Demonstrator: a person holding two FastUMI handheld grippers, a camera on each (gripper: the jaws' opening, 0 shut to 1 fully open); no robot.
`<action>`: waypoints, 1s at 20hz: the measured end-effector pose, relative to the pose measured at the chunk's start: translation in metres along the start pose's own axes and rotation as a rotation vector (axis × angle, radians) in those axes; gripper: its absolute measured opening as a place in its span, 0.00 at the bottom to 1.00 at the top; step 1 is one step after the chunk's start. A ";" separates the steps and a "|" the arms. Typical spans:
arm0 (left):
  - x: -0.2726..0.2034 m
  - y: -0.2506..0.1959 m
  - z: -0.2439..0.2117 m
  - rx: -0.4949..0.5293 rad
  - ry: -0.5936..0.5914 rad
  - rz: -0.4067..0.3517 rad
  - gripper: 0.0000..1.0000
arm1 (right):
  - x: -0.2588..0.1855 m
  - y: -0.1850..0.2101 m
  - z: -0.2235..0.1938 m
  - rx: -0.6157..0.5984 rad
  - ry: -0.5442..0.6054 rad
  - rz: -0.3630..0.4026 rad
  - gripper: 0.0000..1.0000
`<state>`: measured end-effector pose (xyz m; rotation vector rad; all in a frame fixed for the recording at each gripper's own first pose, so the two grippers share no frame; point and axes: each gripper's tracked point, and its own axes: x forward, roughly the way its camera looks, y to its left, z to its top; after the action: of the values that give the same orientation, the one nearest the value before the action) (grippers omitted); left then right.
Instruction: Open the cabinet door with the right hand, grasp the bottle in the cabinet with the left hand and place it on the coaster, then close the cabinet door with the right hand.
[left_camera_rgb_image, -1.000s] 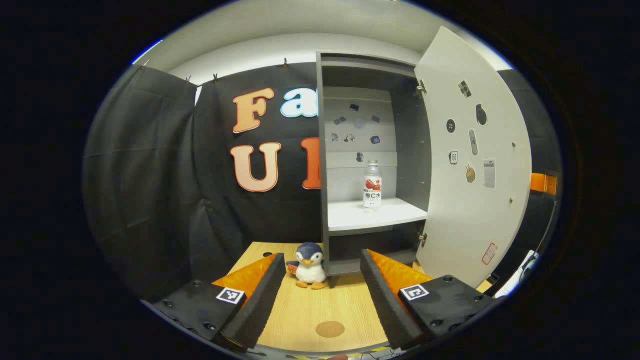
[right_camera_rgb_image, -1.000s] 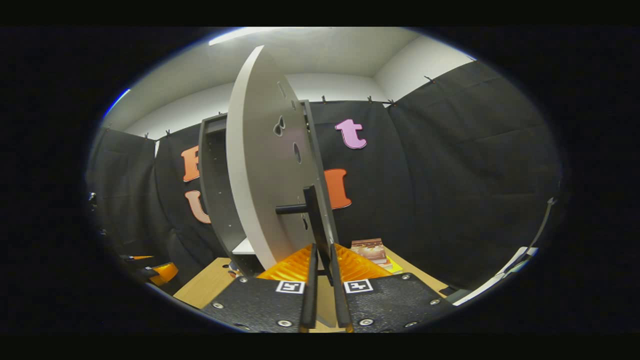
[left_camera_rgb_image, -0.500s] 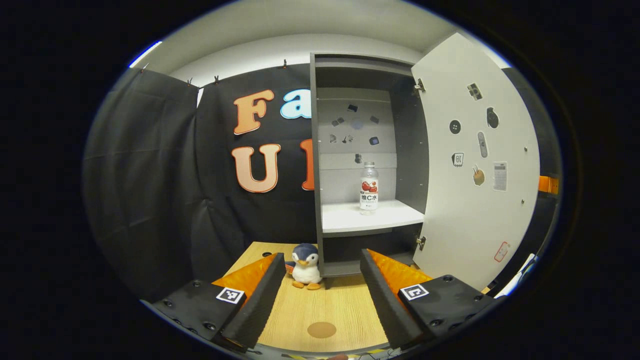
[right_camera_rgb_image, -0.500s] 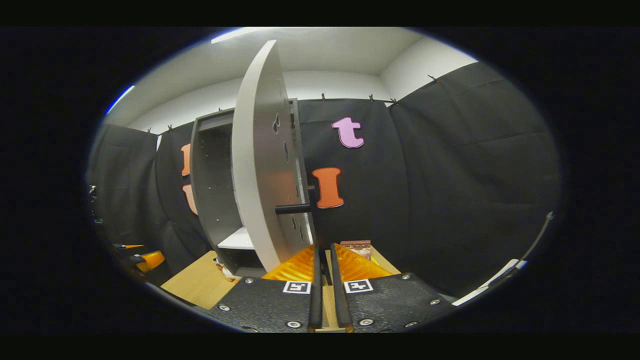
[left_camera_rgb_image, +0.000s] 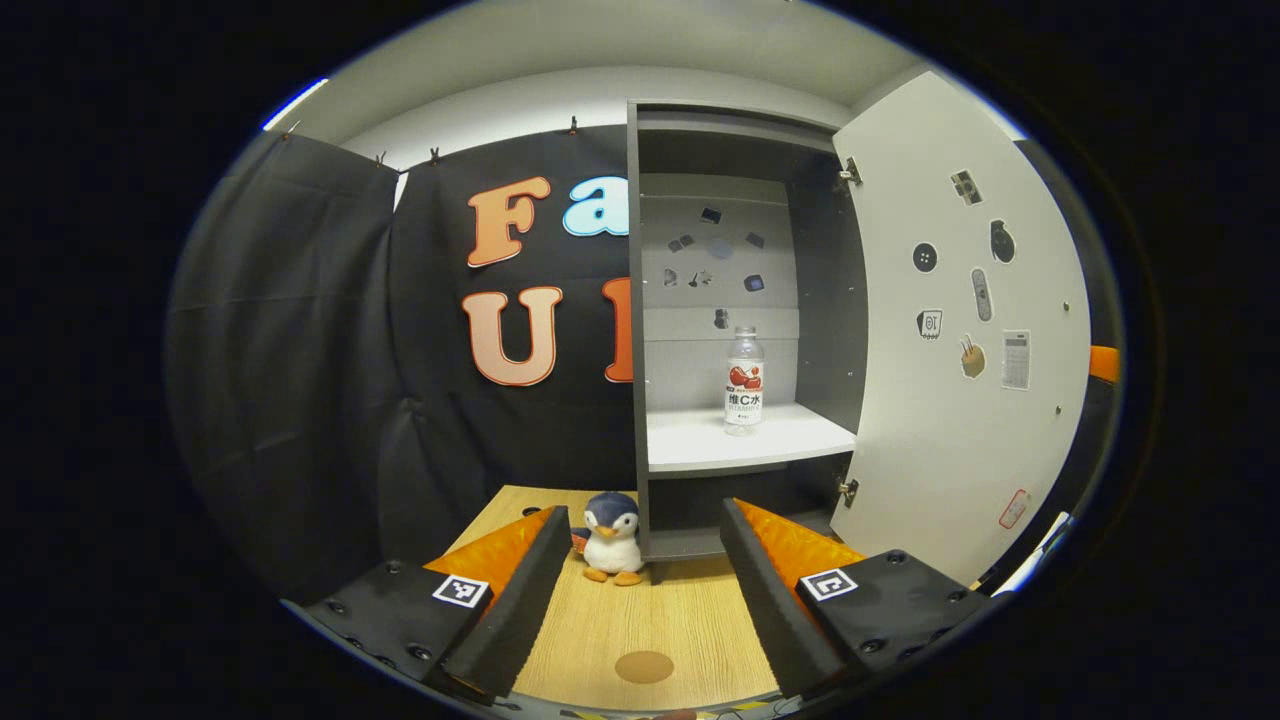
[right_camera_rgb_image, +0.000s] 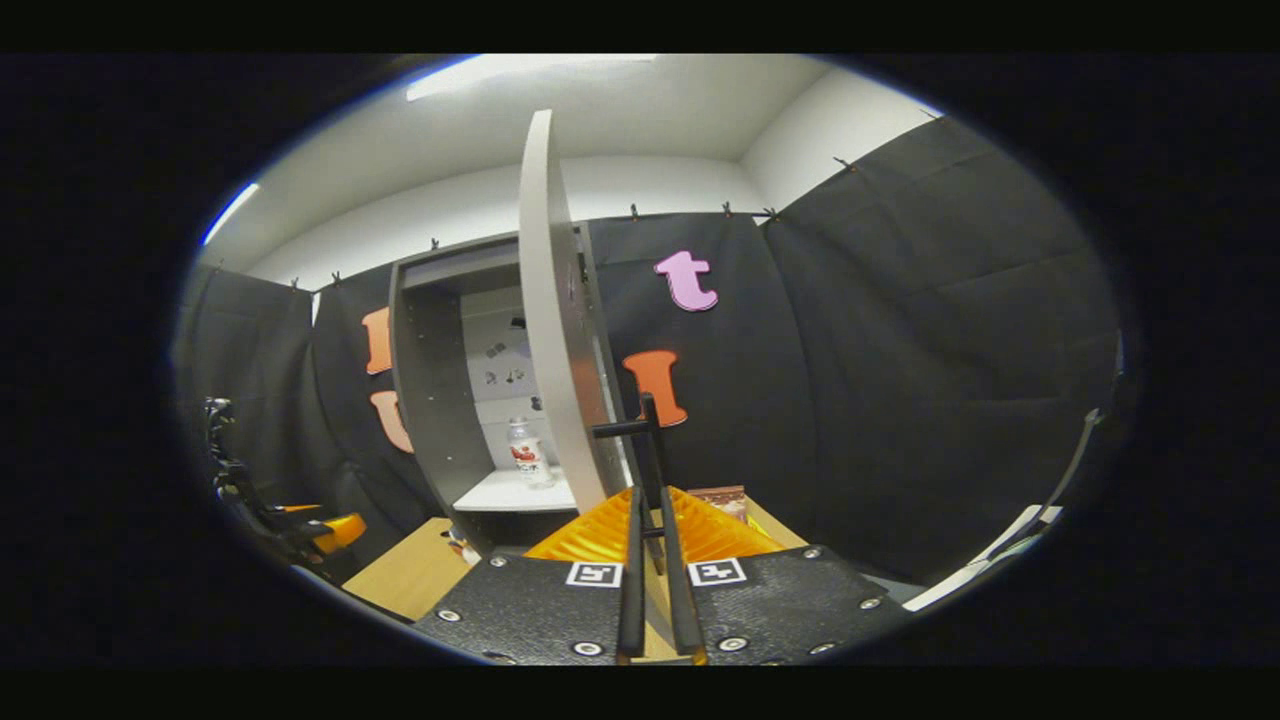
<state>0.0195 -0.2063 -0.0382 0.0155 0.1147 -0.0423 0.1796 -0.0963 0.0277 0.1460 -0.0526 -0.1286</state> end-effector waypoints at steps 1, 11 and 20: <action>0.009 -0.003 -0.001 -0.008 0.005 -0.013 0.97 | -0.002 0.002 0.003 -0.003 -0.016 0.001 0.10; 0.145 -0.072 0.027 0.001 -0.063 -0.210 0.98 | 0.012 0.040 0.003 -0.079 -0.084 0.067 0.32; 0.270 -0.140 0.056 0.023 -0.111 -0.310 0.97 | 0.068 0.064 -0.040 -0.060 0.020 0.024 0.64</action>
<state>0.2879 -0.3582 -0.0152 0.0182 0.0050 -0.3542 0.2575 -0.0366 0.0002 0.0868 -0.0302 -0.1048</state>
